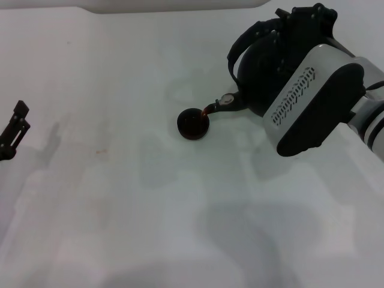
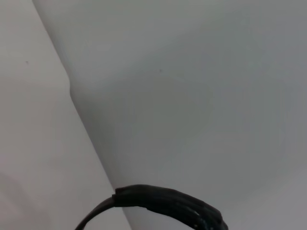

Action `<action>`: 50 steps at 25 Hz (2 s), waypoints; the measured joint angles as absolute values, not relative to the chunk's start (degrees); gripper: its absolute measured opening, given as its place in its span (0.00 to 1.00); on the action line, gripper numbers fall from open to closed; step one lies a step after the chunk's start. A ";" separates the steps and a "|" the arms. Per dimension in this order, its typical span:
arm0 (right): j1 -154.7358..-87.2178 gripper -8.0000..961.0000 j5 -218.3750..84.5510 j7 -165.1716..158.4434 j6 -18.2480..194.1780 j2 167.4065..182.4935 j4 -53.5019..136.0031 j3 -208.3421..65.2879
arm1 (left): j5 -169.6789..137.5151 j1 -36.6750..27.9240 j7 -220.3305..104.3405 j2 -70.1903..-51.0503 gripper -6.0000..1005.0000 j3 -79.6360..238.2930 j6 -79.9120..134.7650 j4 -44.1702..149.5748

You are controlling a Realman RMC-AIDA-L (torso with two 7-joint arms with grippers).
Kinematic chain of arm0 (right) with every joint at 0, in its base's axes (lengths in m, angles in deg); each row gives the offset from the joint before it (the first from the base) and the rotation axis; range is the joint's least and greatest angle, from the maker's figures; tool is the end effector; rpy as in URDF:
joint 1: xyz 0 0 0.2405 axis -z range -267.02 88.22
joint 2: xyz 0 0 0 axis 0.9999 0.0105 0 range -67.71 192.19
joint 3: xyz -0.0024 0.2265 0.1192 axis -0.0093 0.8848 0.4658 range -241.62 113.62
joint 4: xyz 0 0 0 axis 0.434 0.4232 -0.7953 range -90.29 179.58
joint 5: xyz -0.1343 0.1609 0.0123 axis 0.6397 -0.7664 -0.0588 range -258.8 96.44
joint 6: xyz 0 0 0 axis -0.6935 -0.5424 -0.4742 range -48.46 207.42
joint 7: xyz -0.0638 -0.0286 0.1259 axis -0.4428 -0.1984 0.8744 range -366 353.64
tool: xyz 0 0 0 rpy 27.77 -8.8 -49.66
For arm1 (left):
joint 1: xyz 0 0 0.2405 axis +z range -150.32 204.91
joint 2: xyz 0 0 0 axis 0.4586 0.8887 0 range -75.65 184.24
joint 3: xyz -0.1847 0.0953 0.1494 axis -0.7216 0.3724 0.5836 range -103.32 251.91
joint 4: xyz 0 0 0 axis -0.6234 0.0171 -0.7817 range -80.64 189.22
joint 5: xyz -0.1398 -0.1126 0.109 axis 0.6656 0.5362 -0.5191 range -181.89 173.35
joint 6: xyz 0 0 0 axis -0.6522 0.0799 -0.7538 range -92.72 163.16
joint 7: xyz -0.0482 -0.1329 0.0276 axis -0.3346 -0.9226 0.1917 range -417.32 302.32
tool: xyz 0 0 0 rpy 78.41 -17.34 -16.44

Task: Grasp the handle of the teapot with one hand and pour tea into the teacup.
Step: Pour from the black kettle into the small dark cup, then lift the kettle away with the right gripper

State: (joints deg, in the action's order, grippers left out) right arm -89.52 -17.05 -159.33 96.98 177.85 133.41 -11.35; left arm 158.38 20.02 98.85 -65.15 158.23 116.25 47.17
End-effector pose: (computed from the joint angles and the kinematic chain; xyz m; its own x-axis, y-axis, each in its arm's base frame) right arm 0.1765 0.2997 -0.0434 0.9657 0.1204 0.2299 0.2586 -0.3735 -0.8909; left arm -0.3725 0.2161 -0.0121 0.6439 0.0236 0.7648 0.7423 -0.2614 -0.6169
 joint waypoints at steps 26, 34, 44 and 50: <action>-89.79 0.12 -16.05 -156.78 97.01 177.72 132.95 -11.37 | 158.41 19.76 98.85 -65.06 0.77 158.23 115.10 47.17; -90.01 0.12 -16.06 -156.70 97.00 177.73 132.81 -11.27 | 158.41 19.45 98.85 -65.06 0.77 158.23 114.90 47.17; -90.05 0.12 -16.58 -154.82 96.17 177.64 132.79 -10.95 | 158.41 19.18 98.85 -65.06 0.77 158.23 114.38 47.17; -88.88 0.12 -16.72 -150.66 90.07 177.47 132.72 -7.90 | 158.41 19.12 98.85 -65.06 0.77 158.23 114.14 47.17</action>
State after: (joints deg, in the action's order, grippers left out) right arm -88.88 -16.72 -150.66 90.07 177.47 132.72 -7.90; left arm 158.41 19.12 98.85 -65.06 158.23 114.14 47.17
